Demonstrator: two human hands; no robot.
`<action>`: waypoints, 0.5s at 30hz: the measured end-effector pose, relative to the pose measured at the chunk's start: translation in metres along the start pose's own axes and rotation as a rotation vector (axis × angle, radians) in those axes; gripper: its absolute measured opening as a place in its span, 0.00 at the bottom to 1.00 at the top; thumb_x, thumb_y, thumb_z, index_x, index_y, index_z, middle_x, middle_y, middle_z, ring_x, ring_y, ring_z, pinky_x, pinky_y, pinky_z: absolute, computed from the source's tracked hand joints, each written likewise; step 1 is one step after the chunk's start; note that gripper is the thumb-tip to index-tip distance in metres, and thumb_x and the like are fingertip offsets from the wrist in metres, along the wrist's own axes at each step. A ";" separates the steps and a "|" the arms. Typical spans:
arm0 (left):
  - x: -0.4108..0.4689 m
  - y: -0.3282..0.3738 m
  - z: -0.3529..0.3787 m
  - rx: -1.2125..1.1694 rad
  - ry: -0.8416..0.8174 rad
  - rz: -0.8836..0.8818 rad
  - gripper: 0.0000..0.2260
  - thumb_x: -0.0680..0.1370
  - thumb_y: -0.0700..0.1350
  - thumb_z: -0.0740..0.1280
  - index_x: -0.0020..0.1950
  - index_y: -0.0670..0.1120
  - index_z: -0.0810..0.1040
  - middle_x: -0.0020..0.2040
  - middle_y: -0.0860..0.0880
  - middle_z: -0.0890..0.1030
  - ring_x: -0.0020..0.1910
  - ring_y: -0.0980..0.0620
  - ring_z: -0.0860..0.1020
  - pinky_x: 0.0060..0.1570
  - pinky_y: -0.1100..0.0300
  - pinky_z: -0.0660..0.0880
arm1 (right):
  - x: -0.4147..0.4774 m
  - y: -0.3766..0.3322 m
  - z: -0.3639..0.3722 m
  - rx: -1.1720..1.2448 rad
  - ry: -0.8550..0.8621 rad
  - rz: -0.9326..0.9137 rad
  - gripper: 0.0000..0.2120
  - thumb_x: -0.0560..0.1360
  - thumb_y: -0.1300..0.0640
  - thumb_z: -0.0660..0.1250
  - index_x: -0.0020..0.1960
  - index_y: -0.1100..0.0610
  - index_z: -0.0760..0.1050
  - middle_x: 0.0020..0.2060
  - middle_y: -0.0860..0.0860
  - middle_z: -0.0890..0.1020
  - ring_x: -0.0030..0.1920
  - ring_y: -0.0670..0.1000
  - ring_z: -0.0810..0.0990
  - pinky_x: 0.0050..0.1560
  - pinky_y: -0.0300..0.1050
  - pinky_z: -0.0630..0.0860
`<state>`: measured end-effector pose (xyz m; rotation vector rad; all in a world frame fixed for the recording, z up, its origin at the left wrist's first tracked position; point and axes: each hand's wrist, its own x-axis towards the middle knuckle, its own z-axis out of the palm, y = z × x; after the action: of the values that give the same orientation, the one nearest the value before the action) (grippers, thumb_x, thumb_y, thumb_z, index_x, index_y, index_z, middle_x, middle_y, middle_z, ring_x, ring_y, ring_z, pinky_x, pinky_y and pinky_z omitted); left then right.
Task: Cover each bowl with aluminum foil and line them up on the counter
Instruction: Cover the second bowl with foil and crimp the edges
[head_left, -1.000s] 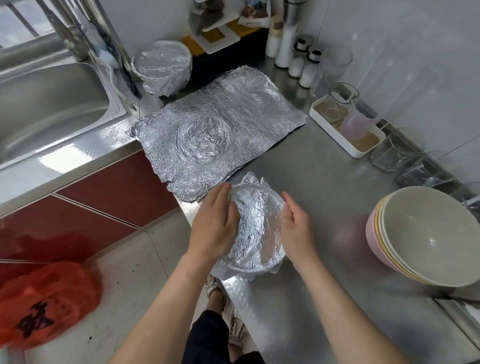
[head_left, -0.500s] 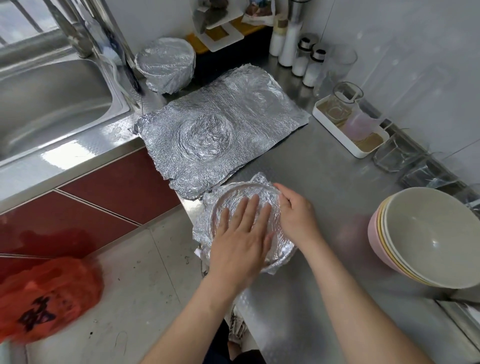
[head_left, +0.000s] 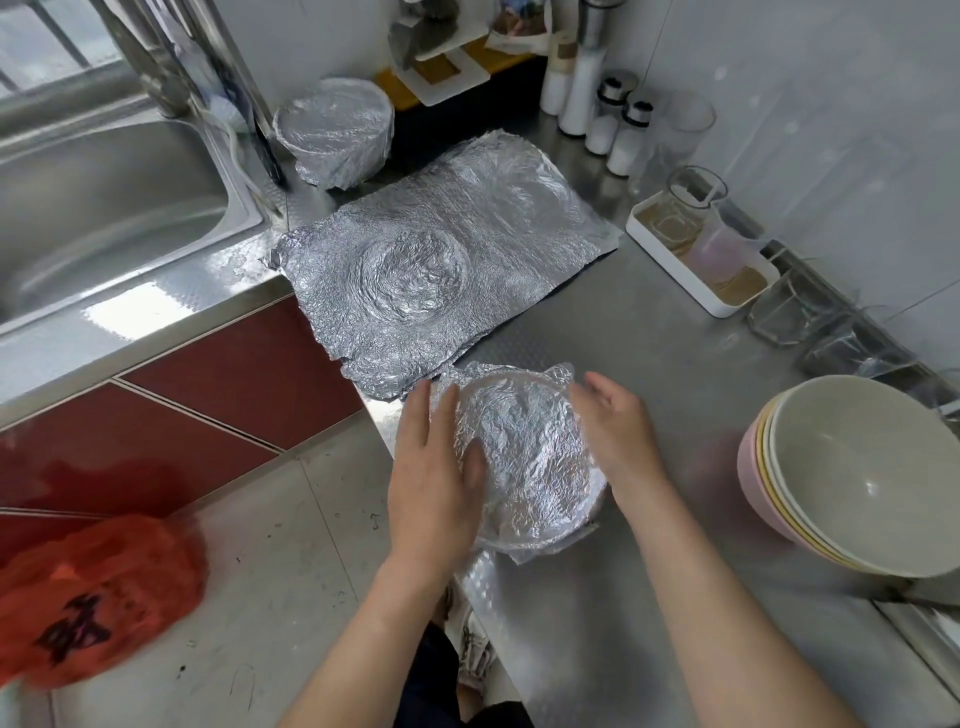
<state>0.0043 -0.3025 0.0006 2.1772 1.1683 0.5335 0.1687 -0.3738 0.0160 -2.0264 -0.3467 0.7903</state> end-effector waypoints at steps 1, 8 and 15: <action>0.000 0.001 0.002 -0.066 0.005 -0.071 0.25 0.79 0.42 0.66 0.76 0.47 0.64 0.78 0.49 0.58 0.77 0.51 0.57 0.69 0.47 0.67 | 0.004 -0.007 -0.001 0.036 -0.040 0.026 0.20 0.78 0.54 0.64 0.66 0.64 0.71 0.61 0.62 0.77 0.62 0.61 0.75 0.63 0.57 0.70; 0.003 0.007 0.010 -0.140 -0.048 -0.111 0.24 0.83 0.45 0.59 0.78 0.49 0.58 0.79 0.55 0.53 0.74 0.64 0.49 0.69 0.73 0.45 | 0.019 -0.019 0.006 -0.182 -0.158 -0.084 0.15 0.82 0.56 0.57 0.54 0.70 0.72 0.48 0.65 0.80 0.48 0.64 0.78 0.50 0.59 0.73; 0.005 0.005 0.015 -0.072 -0.029 -0.088 0.22 0.83 0.44 0.59 0.77 0.45 0.62 0.78 0.50 0.59 0.77 0.54 0.56 0.74 0.63 0.52 | 0.016 -0.016 0.007 -0.357 -0.179 -0.236 0.17 0.83 0.57 0.56 0.61 0.71 0.72 0.57 0.66 0.78 0.59 0.63 0.75 0.59 0.52 0.71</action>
<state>0.0185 -0.3055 -0.0068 2.0552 1.2049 0.4963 0.1770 -0.3521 0.0199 -2.1912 -0.8659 0.8052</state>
